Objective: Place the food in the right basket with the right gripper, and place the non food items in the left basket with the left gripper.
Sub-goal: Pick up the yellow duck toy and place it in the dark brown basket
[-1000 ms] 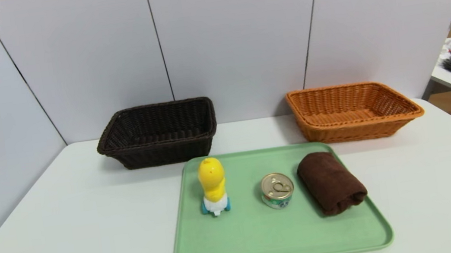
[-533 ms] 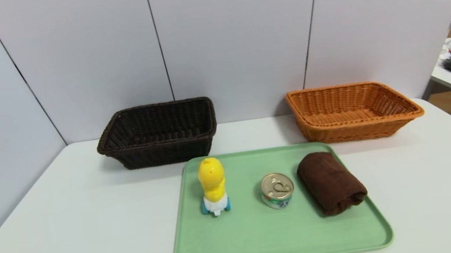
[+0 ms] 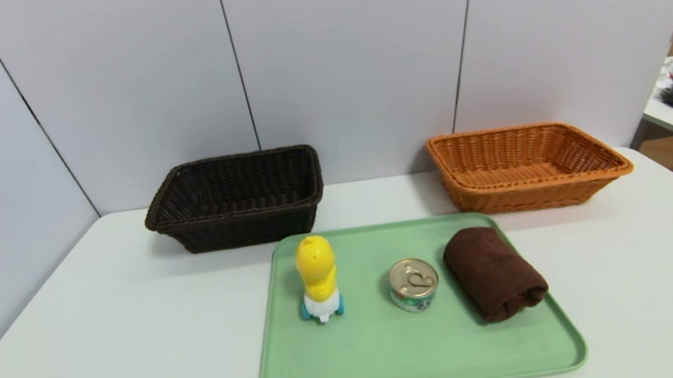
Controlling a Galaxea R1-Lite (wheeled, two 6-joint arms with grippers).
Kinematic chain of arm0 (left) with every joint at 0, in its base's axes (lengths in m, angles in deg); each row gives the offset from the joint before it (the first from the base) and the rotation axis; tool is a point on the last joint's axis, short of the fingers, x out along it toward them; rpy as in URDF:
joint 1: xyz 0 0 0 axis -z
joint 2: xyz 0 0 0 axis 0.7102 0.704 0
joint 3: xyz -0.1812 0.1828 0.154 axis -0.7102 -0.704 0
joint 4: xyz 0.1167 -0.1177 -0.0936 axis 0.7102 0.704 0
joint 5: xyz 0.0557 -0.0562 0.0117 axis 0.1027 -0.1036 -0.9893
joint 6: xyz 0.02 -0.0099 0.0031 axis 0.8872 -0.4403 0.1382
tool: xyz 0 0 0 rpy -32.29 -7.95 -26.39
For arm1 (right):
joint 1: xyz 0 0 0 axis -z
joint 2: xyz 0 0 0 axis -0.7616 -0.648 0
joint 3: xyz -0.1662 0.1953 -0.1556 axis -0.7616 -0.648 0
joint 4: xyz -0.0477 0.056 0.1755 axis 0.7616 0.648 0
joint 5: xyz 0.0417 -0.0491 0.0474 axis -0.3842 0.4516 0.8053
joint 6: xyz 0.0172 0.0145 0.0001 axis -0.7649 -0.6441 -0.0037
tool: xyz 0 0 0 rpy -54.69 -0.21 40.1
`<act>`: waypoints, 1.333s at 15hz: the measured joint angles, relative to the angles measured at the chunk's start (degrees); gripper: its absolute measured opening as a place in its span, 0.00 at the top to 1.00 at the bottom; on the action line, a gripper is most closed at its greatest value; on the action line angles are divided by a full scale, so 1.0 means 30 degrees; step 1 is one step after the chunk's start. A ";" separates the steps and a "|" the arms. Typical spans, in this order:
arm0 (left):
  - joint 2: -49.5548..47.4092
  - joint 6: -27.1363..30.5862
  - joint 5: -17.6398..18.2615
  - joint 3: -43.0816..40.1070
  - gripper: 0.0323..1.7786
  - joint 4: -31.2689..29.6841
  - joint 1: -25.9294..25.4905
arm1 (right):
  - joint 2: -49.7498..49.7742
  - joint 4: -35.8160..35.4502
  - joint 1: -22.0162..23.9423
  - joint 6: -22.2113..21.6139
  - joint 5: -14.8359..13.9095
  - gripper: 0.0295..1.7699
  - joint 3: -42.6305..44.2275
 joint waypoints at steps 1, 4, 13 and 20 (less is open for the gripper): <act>0.0016 0.0024 0.0020 0.0683 0.05 0.0618 -0.0008 | -0.0024 0.0256 0.0000 0.0000 0.0370 0.04 0.0626; 0.0703 0.0008 0.0963 0.3743 0.05 0.3556 0.0028 | -0.0711 0.2385 0.0000 -0.0012 0.1573 0.04 0.2966; 1.0573 0.0926 0.5591 1.0403 0.05 0.4852 0.0085 | -0.7969 0.2893 -0.0471 -0.0004 0.1812 0.04 0.6469; 1.7270 0.1772 0.8598 1.2459 0.05 0.2564 0.3222 | -1.3324 0.1349 -0.0524 0.0211 0.2710 0.04 0.7066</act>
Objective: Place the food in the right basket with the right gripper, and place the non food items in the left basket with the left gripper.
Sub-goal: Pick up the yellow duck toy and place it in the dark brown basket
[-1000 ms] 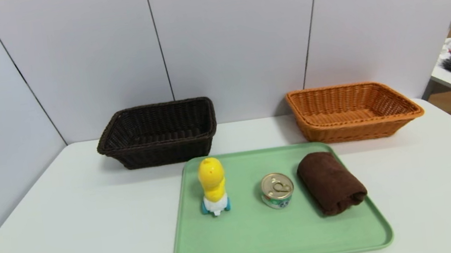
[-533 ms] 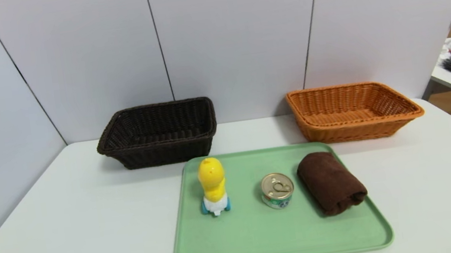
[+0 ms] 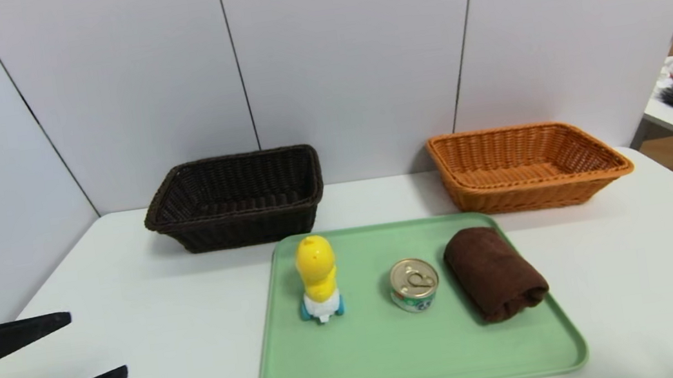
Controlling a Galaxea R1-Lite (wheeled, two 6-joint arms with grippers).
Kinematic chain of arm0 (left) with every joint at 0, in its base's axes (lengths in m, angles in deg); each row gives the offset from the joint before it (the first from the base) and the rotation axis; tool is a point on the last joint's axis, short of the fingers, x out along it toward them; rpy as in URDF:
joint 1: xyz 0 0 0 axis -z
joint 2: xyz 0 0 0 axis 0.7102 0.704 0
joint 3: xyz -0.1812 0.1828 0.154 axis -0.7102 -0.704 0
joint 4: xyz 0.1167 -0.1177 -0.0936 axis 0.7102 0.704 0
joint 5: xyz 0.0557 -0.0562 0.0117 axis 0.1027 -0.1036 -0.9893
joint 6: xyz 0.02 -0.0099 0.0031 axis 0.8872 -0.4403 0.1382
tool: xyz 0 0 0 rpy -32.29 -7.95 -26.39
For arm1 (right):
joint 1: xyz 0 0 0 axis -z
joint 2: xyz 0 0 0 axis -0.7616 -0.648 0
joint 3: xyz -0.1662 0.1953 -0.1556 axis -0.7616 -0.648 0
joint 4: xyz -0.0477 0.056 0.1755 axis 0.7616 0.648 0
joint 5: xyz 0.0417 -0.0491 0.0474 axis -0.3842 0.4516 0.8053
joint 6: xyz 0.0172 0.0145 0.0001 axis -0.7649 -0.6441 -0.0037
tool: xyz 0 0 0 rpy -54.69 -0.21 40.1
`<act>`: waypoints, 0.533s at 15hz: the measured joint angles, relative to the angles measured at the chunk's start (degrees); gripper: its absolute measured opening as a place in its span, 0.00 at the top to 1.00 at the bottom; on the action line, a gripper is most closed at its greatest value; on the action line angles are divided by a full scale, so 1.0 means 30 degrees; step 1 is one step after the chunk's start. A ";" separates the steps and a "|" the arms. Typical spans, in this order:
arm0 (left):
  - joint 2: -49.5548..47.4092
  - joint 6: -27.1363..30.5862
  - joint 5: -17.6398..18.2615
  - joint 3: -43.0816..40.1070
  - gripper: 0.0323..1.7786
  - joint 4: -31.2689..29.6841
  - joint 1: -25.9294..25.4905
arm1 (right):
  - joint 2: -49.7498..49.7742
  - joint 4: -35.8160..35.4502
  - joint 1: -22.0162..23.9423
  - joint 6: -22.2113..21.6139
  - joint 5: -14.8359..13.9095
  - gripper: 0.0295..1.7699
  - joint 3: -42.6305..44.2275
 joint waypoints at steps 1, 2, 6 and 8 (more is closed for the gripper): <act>0.0764 0.0008 0.0000 0.0077 0.05 -0.0520 0.0719 | -0.0589 -0.0020 0.0000 0.0024 0.0175 0.04 0.0134; 0.1609 0.0016 0.0000 0.0150 0.05 -0.1122 0.1491 | -0.1325 -0.0085 0.0008 0.0061 0.0305 0.04 0.0374; 0.5384 -0.0012 -0.0041 0.0232 0.05 -0.3856 0.4799 | -0.3816 -0.1325 0.0008 0.0419 0.0431 0.04 0.0796; 0.7424 -0.0049 -0.0260 0.0248 0.05 -0.5482 0.6229 | -0.4880 -0.2560 0.0016 0.0439 0.0431 0.04 0.0788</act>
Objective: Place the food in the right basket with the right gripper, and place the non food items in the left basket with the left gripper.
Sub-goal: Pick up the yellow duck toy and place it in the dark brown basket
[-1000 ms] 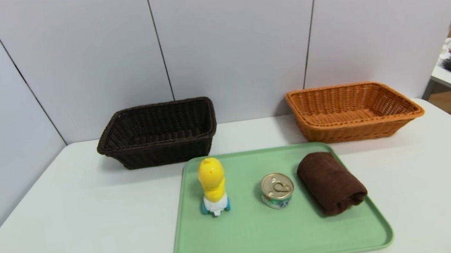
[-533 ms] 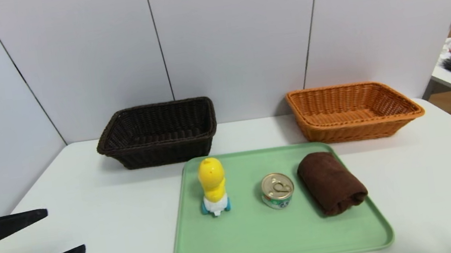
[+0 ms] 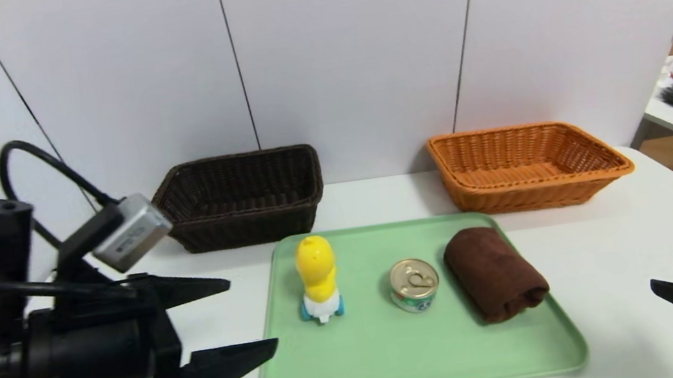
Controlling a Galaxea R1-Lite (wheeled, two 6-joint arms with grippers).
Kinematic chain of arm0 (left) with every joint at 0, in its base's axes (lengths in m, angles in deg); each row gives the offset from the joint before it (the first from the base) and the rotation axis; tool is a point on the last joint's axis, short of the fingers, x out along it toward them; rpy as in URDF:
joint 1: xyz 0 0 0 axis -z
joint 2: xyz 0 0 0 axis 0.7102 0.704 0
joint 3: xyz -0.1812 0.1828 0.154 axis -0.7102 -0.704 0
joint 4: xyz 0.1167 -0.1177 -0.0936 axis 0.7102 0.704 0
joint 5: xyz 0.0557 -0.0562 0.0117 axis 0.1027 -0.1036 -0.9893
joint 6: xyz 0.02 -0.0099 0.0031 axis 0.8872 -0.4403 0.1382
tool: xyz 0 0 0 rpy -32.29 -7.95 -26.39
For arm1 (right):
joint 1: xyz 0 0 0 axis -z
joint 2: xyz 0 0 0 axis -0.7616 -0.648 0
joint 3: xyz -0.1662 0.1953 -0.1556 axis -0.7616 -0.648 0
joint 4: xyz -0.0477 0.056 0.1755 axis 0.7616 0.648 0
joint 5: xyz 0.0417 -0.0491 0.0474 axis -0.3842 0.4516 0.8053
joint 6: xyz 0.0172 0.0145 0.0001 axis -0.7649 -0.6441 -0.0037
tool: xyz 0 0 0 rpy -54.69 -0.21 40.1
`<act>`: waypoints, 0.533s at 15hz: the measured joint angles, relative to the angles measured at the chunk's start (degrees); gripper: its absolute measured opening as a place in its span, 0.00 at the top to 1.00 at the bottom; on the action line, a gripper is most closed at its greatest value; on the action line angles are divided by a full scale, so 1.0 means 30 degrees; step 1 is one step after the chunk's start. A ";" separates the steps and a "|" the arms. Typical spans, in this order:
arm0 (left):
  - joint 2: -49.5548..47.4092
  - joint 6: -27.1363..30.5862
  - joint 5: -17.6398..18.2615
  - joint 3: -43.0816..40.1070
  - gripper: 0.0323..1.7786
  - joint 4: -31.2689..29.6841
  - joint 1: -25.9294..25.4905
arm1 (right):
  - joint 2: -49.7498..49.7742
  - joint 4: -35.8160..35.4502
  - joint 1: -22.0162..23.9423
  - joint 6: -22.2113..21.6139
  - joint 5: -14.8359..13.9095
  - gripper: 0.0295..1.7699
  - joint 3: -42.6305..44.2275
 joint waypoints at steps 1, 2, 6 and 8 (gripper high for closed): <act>0.1182 -0.0016 -0.0345 0.0004 0.05 -0.0906 0.0654 | -0.0443 -0.0158 0.0008 0.0000 -0.0008 0.04 -0.0008; 0.2296 -0.0081 -0.0845 0.0037 0.05 -0.1800 0.1252 | -0.0845 -0.0211 0.0016 -0.0008 0.0000 0.04 -0.0016; 0.5652 -0.0658 -0.3499 0.0122 0.05 -0.5933 0.3702 | -0.2076 -0.0508 0.0228 0.0016 -0.0069 0.04 -0.0020; 0.6359 -0.0760 -0.4336 0.0102 0.05 -0.6595 0.4035 | -0.2324 -0.0817 0.0268 -0.0037 -0.0134 0.04 -0.0016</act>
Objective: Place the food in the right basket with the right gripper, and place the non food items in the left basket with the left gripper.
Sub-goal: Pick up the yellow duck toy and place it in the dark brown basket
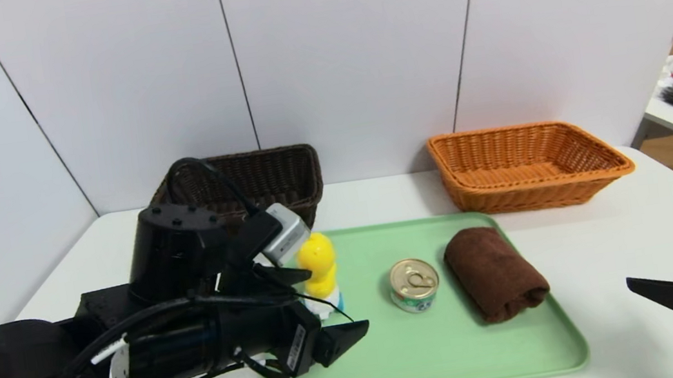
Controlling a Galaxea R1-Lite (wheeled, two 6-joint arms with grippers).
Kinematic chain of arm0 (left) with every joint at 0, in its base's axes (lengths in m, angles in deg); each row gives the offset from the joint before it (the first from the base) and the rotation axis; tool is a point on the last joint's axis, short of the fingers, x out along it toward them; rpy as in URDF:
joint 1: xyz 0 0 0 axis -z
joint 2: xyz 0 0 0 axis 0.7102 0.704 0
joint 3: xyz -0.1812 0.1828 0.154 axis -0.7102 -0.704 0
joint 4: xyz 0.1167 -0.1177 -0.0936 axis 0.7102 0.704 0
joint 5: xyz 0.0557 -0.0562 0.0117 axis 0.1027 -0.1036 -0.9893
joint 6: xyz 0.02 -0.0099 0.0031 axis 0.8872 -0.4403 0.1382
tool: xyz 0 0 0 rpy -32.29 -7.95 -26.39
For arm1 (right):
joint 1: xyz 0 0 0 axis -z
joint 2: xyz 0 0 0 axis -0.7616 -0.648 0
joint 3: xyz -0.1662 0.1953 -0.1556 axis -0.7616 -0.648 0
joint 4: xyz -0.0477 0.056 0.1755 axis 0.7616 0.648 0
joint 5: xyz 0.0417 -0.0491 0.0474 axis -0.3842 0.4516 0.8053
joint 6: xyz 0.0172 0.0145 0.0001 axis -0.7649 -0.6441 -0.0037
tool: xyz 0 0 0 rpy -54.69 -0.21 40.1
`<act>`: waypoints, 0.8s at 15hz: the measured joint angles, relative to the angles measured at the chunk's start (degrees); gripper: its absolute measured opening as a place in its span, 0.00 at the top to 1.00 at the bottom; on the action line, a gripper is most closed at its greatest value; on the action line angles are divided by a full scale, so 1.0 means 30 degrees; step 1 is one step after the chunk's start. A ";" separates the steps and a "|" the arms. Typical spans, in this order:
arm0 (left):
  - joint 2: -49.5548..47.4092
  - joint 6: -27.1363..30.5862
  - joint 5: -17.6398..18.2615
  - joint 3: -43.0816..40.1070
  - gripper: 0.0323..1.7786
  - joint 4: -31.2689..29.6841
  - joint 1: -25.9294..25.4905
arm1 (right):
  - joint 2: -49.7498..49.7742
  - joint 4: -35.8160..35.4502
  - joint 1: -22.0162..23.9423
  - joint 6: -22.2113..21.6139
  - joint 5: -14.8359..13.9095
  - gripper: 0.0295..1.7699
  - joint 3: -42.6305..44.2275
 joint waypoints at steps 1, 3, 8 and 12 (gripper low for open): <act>0.0191 -0.0102 -0.0479 -0.0081 0.05 -0.0305 0.0081 | -0.0057 -0.0020 0.0000 -0.0008 -0.0020 0.04 -0.0004; 0.0431 -0.0223 -0.1735 -0.0467 0.05 -0.1142 0.0195 | -0.0130 -0.0020 0.0016 -0.0016 -0.0049 0.04 -0.0012; -0.0065 -0.0232 -0.2544 -0.1751 0.05 -0.1975 0.0451 | -0.0150 -0.0012 0.0061 -0.0016 -0.0085 0.04 -0.0057; -0.0349 -0.0256 -0.3564 -0.2113 0.05 -0.2076 0.0597 | -0.0102 -0.0012 0.0069 -0.0045 -0.0093 0.04 -0.0179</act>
